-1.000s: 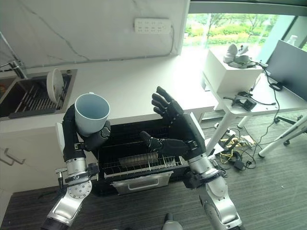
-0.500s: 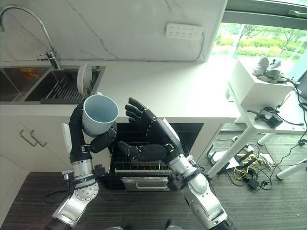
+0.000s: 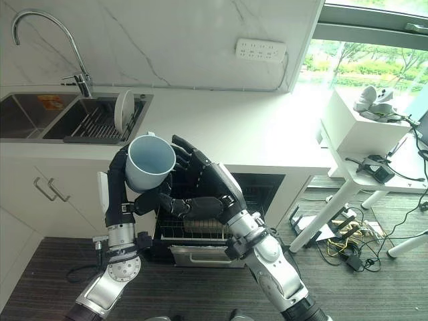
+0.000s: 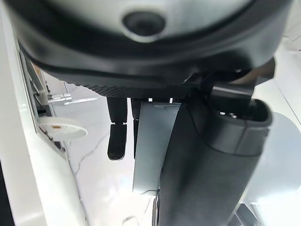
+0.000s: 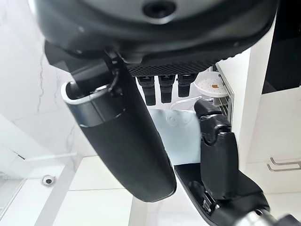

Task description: Place the dishes in the dishwasher.

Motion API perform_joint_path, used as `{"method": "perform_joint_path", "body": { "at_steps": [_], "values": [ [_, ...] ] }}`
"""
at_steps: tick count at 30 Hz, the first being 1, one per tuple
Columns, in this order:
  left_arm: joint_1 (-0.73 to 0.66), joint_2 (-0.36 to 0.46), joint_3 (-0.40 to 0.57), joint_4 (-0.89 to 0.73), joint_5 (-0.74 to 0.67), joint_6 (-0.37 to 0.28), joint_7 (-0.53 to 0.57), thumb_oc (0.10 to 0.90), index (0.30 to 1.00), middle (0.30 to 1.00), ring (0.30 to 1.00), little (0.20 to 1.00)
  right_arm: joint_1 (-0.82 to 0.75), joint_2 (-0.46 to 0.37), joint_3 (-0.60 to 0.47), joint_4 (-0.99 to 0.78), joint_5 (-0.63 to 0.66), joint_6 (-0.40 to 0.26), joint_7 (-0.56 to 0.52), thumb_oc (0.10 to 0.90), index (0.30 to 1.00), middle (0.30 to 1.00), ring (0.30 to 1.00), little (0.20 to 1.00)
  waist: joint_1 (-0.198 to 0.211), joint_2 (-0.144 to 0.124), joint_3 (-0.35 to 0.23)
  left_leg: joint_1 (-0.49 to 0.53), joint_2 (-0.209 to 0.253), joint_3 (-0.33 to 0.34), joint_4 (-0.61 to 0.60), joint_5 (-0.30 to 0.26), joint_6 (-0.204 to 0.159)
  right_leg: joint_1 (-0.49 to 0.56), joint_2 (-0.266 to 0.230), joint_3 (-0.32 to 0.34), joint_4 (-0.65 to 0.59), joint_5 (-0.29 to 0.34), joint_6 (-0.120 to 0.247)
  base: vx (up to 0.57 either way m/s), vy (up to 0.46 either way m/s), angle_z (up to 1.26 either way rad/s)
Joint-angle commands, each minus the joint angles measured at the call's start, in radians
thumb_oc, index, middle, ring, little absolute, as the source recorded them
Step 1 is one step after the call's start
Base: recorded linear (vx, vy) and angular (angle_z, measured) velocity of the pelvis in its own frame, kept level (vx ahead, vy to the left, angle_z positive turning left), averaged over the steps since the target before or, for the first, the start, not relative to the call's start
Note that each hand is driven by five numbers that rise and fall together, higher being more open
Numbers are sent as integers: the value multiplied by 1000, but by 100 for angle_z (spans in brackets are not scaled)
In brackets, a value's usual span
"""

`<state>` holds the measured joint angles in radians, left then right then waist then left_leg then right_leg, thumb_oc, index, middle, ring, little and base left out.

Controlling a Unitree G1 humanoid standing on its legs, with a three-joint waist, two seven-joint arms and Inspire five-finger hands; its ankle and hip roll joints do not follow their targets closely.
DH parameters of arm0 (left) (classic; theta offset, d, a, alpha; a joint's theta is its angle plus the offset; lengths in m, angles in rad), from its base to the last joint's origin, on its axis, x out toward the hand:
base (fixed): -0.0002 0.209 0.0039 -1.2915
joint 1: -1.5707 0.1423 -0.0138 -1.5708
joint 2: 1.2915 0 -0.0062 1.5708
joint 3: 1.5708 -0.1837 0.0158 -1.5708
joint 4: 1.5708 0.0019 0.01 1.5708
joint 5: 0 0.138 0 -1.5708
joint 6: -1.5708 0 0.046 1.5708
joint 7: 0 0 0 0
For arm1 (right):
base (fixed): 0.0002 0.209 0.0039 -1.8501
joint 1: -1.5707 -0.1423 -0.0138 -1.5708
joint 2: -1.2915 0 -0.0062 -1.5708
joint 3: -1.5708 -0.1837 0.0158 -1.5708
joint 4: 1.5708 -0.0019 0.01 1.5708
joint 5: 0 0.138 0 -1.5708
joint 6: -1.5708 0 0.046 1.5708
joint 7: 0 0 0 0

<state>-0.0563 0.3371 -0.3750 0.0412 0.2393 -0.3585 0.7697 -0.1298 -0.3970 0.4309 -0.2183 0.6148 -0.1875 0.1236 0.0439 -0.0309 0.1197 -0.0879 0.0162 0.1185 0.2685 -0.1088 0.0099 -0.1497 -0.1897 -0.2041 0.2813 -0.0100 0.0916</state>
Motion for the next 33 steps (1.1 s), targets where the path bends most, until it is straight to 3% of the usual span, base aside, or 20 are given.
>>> {"method": "perform_joint_path", "body": {
  "at_steps": [1,19,33],
  "values": [
    [-130,1,-14,-58,0,-120,-10,400,300,300,300,300,-141,48,-36,-35,46,-83,-10,800,900,900,900,900,10,-3,-28,11,-4,-55,32,-170,-11,91,32,9,19,-187,51,0,0,0],
    [-133,-4,-66,-40,-26,-126,-16,400,300,300,300,300,-222,66,-4,12,43,-51,-59,800,900,900,900,900,28,-6,-22,11,-5,-60,32,-166,-13,91,30,7,19,-183,52,2,1,2],
    [-143,-11,-80,-17,-24,-122,7,400,300,300,300,300,-252,93,55,40,39,-14,-32,800,900,900,900,900,43,-11,-14,12,-10,-68,32,-164,-11,95,27,1,19,-182,52,0,0,0]
  ]
}}
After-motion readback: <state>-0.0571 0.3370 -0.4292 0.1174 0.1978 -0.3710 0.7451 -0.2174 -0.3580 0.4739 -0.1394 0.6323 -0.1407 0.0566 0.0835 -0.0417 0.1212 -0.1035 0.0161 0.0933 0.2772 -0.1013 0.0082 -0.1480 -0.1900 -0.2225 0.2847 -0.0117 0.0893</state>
